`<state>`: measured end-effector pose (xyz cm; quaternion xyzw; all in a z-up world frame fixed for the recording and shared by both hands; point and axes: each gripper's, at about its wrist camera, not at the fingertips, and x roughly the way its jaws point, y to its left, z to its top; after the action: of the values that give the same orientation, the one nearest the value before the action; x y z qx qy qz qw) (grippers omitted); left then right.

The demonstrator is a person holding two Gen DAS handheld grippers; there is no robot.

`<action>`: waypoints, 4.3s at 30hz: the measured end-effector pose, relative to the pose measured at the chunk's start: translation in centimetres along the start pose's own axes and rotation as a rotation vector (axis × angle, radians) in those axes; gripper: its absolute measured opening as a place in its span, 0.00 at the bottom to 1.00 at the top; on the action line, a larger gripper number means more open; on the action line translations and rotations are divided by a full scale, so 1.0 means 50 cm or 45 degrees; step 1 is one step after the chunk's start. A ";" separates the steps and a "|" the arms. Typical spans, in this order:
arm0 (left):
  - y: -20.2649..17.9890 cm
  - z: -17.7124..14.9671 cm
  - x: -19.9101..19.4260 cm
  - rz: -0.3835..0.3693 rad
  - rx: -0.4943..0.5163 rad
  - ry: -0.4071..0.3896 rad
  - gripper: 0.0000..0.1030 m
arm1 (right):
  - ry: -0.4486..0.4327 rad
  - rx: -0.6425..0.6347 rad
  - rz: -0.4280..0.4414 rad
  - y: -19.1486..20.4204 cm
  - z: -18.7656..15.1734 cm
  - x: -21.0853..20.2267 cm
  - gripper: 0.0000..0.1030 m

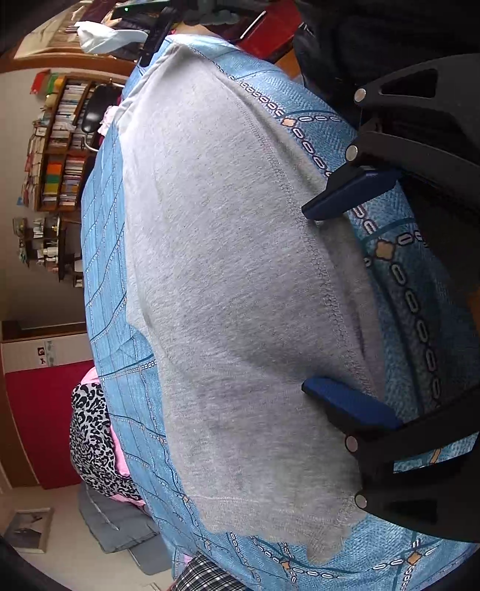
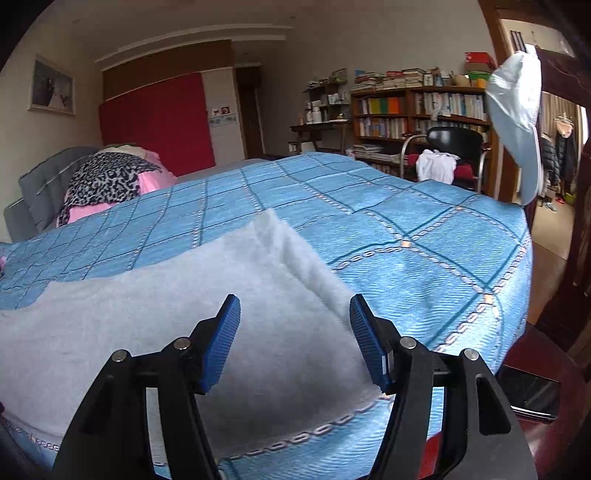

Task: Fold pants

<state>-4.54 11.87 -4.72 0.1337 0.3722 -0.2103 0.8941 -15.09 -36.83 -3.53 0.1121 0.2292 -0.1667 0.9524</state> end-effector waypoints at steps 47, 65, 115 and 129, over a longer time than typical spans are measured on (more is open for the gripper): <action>-0.122 0.083 0.077 -0.290 0.021 -0.070 0.86 | 0.449 -0.615 0.864 0.537 0.064 0.134 0.71; -0.112 0.047 0.073 -0.348 -0.021 -0.161 0.86 | 0.722 -0.702 0.645 0.794 0.024 0.383 0.73; -0.211 0.211 0.153 -0.345 0.007 -0.066 0.95 | 0.276 -0.002 0.177 0.062 0.138 0.231 0.74; -0.342 0.310 0.162 -0.495 0.122 -0.091 0.95 | 0.117 0.326 0.097 -0.197 0.028 0.007 0.75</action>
<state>1.89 -11.45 -1.33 0.0940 0.3485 -0.4010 0.8420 -17.86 -46.37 -3.81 0.2490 0.2451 -0.1528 0.9244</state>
